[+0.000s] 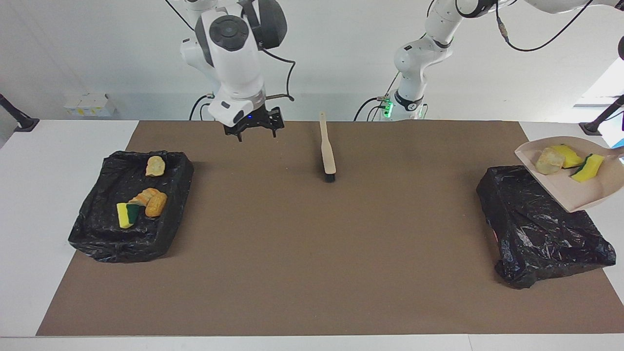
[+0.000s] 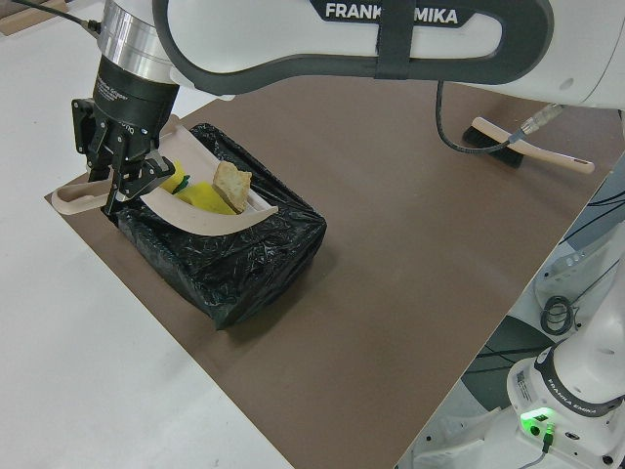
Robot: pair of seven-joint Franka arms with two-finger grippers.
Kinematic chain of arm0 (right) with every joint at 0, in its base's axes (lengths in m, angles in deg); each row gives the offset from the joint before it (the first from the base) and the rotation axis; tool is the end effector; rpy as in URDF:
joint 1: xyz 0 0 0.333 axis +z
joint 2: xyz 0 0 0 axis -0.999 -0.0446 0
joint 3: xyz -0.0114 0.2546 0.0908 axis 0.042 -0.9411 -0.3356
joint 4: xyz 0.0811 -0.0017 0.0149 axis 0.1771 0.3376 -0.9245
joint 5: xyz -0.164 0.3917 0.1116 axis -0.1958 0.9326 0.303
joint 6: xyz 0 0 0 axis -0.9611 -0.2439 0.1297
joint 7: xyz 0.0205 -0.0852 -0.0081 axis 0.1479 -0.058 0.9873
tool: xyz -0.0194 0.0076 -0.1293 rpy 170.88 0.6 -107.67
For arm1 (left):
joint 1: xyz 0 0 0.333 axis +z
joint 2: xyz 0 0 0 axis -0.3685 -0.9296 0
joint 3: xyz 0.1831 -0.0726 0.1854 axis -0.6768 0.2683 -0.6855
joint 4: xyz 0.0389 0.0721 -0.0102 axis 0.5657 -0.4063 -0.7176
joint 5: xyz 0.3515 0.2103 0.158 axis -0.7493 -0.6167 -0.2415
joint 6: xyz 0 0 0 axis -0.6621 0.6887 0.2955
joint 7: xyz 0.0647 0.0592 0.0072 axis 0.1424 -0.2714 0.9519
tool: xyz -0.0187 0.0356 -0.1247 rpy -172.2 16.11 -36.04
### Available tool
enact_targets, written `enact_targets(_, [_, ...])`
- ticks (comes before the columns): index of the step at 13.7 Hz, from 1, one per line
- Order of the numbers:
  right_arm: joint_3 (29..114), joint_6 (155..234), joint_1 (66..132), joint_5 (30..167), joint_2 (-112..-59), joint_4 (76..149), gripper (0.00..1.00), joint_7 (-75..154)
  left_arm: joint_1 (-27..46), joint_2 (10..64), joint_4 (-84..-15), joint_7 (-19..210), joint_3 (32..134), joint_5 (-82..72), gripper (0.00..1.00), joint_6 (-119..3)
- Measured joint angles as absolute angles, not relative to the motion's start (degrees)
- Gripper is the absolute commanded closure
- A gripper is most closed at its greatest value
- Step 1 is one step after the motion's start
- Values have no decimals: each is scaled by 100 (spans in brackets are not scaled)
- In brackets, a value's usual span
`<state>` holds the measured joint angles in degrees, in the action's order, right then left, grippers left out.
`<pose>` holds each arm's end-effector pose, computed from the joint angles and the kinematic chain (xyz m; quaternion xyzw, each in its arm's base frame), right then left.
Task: Sweep and dump trash in bin
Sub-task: 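Tip the dustpan over the nearby black bin with the left gripper, then lift the empty dustpan out of the bin with the left gripper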
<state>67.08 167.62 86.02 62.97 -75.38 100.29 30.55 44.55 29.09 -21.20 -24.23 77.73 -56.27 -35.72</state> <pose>0.6091 0.0967 0.4922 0.9943 0.0849 -0.0488 0.0411 0.6402 0.3396 0.4953 -0.6970 0.6648 0.1397 0.2298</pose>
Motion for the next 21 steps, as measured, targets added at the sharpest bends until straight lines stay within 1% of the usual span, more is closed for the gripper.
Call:
enact_targets(5, [6894,16798,8224,6239,-7524,9889,0,3136,4187,2775,-2221,-1421,7831,-6678,100,-3622])
enact_targets(9, [7105,16793,8027,6716,-7334,9813,0,3081,3912,2782,-2329,-1006,7829,-7595,100,-3616])
enact_targets(13, [7120,16778,7839,6831,-7206,9934,0,3062,3778,2918,-2638,-798,7824,-8651,100,-3605])
enact_targets(15, [7119,16799,7814,6891,-7150,10007,0,3059,3635,3011,-2745,-240,7826,-9279,100,-3393])
enact_targets(18, [7113,16801,7814,6895,-7123,10038,0,3059,3437,3116,-2852,334,7827,-9748,100,-3112])
enact_targets(21, [7090,16801,7818,6898,-7110,10050,0,3059,3394,3280,-2841,477,7832,-9839,100,-3045])
